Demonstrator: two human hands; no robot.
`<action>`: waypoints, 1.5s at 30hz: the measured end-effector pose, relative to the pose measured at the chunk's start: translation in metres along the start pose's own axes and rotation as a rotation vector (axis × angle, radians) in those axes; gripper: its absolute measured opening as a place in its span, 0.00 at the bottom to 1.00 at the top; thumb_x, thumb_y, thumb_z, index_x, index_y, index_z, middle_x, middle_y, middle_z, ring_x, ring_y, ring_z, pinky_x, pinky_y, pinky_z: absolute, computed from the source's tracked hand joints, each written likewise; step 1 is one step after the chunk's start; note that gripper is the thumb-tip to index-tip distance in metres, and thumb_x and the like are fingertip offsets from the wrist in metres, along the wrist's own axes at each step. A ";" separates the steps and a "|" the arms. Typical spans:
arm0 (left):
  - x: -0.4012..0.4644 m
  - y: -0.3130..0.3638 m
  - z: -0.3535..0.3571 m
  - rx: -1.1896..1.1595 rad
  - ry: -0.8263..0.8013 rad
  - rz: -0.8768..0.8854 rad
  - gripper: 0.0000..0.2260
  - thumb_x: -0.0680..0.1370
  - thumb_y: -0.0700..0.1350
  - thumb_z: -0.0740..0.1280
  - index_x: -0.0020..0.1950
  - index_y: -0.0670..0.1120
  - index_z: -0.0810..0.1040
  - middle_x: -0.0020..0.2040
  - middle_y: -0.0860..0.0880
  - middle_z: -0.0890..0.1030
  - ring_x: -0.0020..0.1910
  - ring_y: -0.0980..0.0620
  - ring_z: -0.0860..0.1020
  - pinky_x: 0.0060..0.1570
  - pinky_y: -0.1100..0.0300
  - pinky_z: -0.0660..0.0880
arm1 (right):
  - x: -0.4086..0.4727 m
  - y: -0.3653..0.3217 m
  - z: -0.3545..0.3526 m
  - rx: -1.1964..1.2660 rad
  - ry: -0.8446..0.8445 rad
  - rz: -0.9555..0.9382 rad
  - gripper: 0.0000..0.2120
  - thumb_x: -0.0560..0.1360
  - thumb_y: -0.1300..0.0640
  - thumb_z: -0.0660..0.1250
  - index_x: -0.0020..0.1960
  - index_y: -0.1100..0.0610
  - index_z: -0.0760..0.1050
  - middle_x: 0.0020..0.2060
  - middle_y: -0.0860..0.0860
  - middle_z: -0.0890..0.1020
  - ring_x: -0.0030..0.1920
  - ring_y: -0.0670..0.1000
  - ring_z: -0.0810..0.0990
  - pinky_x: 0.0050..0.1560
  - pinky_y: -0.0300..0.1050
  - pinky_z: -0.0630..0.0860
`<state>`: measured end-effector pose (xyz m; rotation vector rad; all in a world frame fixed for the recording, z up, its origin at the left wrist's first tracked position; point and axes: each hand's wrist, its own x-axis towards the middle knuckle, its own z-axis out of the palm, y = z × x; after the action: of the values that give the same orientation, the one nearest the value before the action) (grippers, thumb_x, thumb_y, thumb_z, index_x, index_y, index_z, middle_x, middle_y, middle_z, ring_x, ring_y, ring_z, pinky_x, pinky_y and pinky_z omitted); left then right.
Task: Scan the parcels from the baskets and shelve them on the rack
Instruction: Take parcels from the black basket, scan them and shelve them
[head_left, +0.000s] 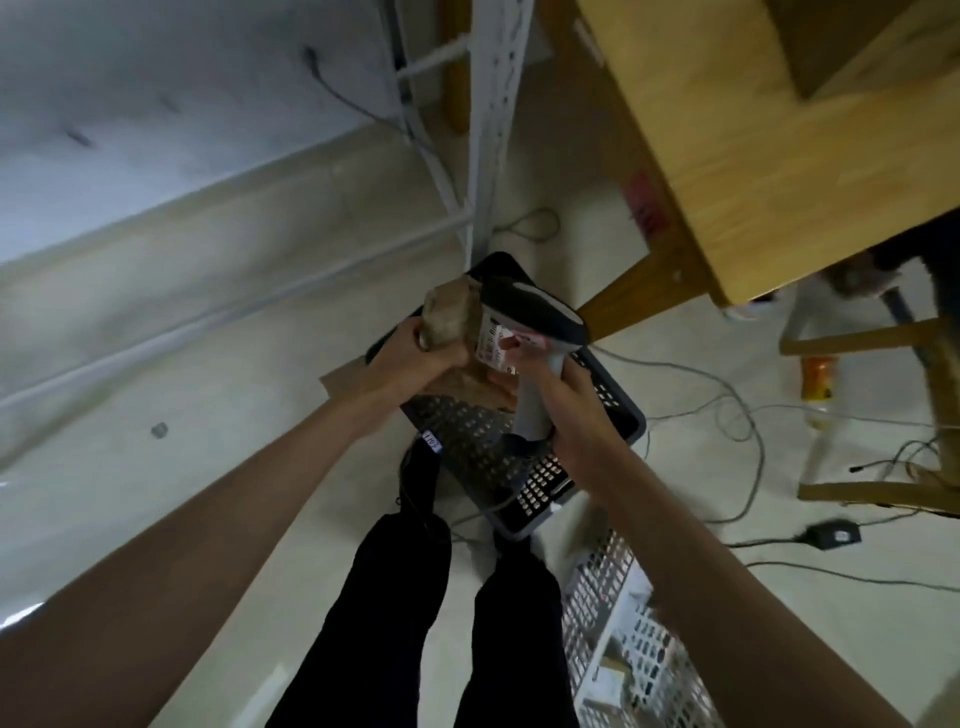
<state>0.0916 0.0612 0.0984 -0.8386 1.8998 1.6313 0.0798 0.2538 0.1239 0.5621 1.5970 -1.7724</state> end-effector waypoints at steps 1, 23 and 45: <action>-0.022 0.008 -0.005 -0.017 0.007 0.006 0.26 0.62 0.57 0.75 0.58 0.53 0.76 0.49 0.56 0.84 0.51 0.51 0.83 0.51 0.60 0.80 | -0.014 -0.008 0.005 -0.020 -0.015 -0.015 0.17 0.80 0.54 0.70 0.68 0.54 0.77 0.60 0.50 0.84 0.62 0.53 0.82 0.65 0.58 0.78; -0.390 -0.010 -0.090 -0.475 0.607 0.188 0.28 0.63 0.42 0.83 0.56 0.52 0.73 0.49 0.52 0.83 0.38 0.68 0.81 0.31 0.75 0.73 | -0.304 -0.070 0.132 -0.359 -0.622 -0.378 0.14 0.75 0.43 0.72 0.61 0.40 0.80 0.57 0.45 0.85 0.58 0.47 0.83 0.55 0.48 0.83; -0.659 -0.127 -0.321 -0.335 0.970 0.433 0.30 0.65 0.36 0.81 0.63 0.49 0.75 0.51 0.46 0.85 0.44 0.53 0.85 0.38 0.60 0.81 | -0.502 -0.014 0.347 -0.639 -0.816 -0.766 0.04 0.79 0.60 0.70 0.53 0.55 0.79 0.32 0.45 0.81 0.32 0.44 0.78 0.35 0.37 0.76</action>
<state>0.6444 -0.1809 0.5341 -1.6755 2.6091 2.0447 0.4515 0.0125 0.5432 -1.0641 1.6807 -1.4795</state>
